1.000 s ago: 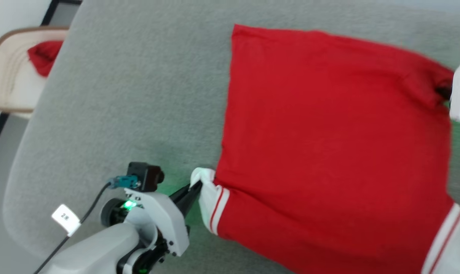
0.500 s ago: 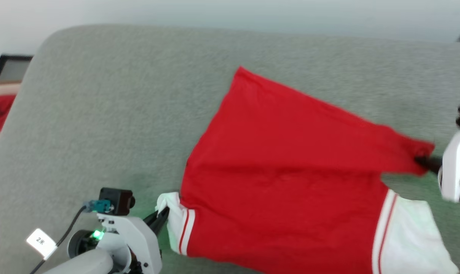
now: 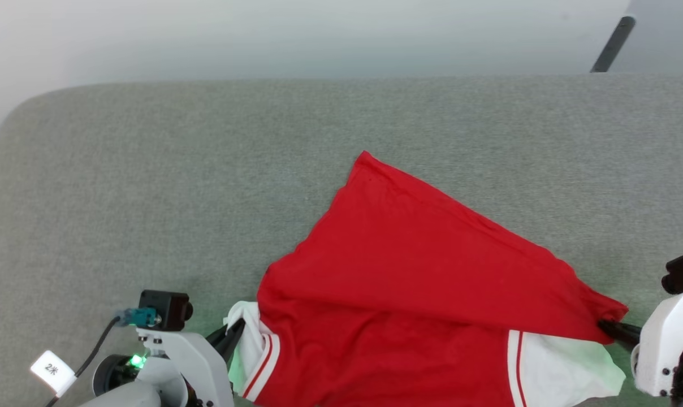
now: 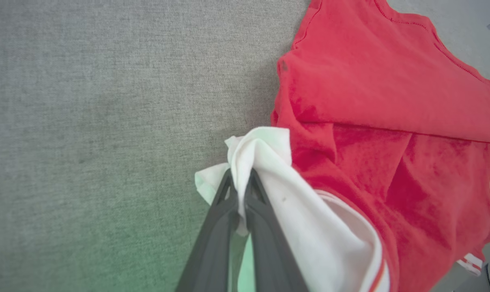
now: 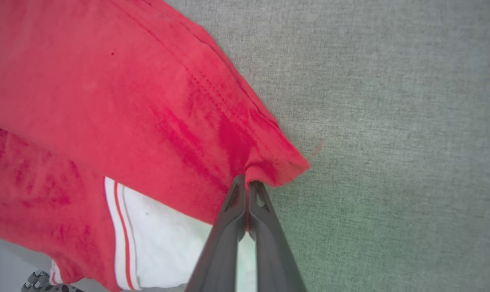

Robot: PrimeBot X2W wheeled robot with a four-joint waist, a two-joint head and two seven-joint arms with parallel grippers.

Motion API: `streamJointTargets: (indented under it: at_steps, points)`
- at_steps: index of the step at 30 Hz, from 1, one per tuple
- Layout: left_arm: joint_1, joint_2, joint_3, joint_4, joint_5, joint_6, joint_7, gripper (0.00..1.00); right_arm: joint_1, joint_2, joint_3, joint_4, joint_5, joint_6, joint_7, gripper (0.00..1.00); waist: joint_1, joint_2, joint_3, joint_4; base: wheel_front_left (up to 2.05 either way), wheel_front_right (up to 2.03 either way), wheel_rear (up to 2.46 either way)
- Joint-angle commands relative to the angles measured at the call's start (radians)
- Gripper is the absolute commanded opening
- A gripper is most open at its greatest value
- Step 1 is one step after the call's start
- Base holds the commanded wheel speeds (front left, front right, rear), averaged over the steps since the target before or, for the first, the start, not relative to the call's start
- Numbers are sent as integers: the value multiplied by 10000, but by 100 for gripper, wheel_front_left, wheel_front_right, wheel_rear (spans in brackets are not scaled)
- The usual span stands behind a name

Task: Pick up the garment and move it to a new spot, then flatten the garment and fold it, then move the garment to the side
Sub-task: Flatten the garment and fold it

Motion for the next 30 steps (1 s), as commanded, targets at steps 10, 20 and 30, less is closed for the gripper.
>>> streamJointTargets:
  at_steps: [10, 20, 30]
  points:
    - [204, -38, 8, 112, -92, -66, -73, 0, 367, 253, -31, -514, -676, 3, -377, 100, 0, 0, -209, -180, 0, 0, 0]
    - [108, -279, -48, 159, 45, -112, -60, 0, 132, -202, 1, -2836, -1109, 3, -448, 100, 0, 0, -237, 267, 0, 0, 0]
    - [-621, -1214, -238, 456, 548, -553, 286, 0, -2494, -632, 1836, -2182, -1272, 3, -726, 100, 0, 0, 157, 1720, 0, 0, 0]
